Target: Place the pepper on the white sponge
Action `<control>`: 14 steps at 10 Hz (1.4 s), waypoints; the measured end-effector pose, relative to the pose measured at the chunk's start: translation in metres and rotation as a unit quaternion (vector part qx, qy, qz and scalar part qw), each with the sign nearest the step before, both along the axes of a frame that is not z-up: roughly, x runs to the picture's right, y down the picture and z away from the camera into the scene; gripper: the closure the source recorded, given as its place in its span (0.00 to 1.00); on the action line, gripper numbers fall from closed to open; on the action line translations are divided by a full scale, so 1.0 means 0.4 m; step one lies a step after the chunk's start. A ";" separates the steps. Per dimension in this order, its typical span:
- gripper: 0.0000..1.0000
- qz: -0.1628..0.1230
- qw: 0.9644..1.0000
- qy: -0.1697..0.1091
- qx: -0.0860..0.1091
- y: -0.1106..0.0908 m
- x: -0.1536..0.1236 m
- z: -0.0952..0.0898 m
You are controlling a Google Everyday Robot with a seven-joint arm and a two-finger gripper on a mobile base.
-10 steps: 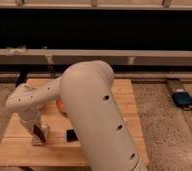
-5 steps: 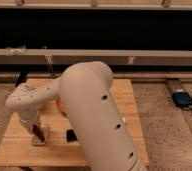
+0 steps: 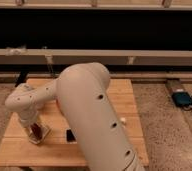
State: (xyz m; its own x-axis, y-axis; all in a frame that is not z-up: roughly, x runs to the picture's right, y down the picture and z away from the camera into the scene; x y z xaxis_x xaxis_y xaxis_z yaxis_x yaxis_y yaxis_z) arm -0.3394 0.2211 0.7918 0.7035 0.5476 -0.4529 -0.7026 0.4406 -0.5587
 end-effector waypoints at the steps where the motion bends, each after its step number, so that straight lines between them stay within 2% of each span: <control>1: 0.20 0.001 1.000 0.002 0.000 -0.002 0.002 0.005; 5: 0.20 0.013 1.000 0.009 -0.001 -0.017 0.019 0.002; 8: 0.20 0.031 0.999 0.000 0.010 -0.049 0.038 -0.038; 10: 0.20 0.041 0.999 -0.009 0.028 -0.075 0.062 -0.077; 14: 0.20 0.041 0.999 -0.012 0.032 -0.077 0.060 -0.086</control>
